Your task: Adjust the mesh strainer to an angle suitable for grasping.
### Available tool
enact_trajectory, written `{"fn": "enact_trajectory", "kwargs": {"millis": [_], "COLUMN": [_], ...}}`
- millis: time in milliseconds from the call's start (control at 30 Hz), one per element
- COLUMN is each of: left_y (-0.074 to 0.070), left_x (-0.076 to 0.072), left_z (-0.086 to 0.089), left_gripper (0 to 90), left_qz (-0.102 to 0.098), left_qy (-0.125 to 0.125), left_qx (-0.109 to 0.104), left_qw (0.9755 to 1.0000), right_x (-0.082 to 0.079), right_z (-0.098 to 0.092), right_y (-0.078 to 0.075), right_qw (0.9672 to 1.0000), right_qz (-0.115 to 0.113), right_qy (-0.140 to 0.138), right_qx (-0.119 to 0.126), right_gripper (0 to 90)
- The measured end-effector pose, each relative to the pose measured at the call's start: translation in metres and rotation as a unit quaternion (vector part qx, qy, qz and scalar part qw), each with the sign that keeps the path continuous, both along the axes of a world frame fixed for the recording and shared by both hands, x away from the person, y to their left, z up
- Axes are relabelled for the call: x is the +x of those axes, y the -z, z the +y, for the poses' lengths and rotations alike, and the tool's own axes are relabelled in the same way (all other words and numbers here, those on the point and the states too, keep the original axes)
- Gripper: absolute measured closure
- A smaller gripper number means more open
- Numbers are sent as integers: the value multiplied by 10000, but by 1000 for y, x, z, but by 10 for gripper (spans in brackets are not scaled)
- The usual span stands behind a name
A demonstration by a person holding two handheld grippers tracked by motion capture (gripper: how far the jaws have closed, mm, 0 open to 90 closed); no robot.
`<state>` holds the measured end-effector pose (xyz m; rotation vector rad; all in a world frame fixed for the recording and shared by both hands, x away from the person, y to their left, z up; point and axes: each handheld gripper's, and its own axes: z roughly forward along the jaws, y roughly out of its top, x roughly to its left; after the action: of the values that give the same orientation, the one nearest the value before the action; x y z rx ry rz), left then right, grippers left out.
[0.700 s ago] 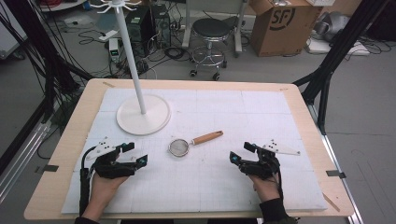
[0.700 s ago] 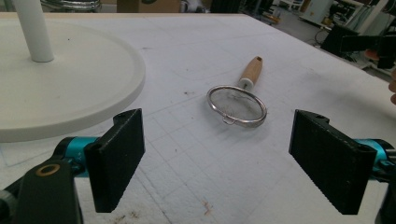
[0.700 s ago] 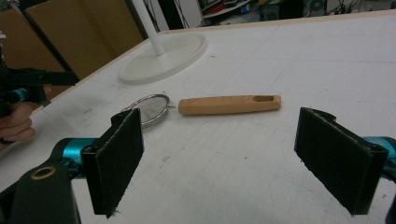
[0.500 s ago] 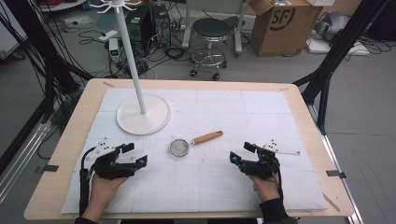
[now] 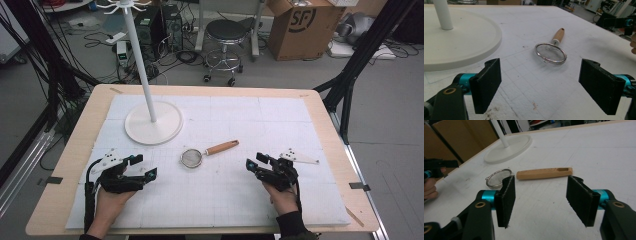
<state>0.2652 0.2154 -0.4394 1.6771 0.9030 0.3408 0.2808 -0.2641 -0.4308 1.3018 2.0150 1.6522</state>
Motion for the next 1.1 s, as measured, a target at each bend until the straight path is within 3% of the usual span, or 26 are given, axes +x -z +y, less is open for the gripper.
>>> {"fn": "enact_trajectory", "kwargs": {"millis": [233, 333, 567, 800, 967, 1033, 1100], "left_y": [2, 2, 1, 1, 2, 3, 3], "left_x": [-2, -2, -3, -4, -4, -5, -5], "left_z": [1, 0, 1, 5, 4, 3, 2], "left_gripper": [189, 189, 188, 189, 189, 189, 189], "left_qz": [31, 45, 18, 21, 45, 57, 51], "left_qy": [-7, -5, -20, -59, -33, -20, -4], "left_qx": [16, 35, 8, -31, -29, -5, 32], "left_qw": [10000, 10000, 10000, 10000, 10000, 10000, 10000], "right_x": [6, 10, 23, 37, 49, 55, 61], "right_z": [2, 2, 1, 6, 11, 12, 14], "right_y": [2, 3, 7, 11, 13, 14, 15], "right_qw": [9999, 9997, 9993, 9985, 9963, 9949, 9949], "right_qz": [107, 186, 304, 528, 847, 963, 985], "right_qy": [33, -30, 105, 77, 54, -35, -3], "right_qx": [21, 183, 180, 146, 111, 313, 236], "right_gripper": [608, 690, 867, 893, 893, 893, 894]}}
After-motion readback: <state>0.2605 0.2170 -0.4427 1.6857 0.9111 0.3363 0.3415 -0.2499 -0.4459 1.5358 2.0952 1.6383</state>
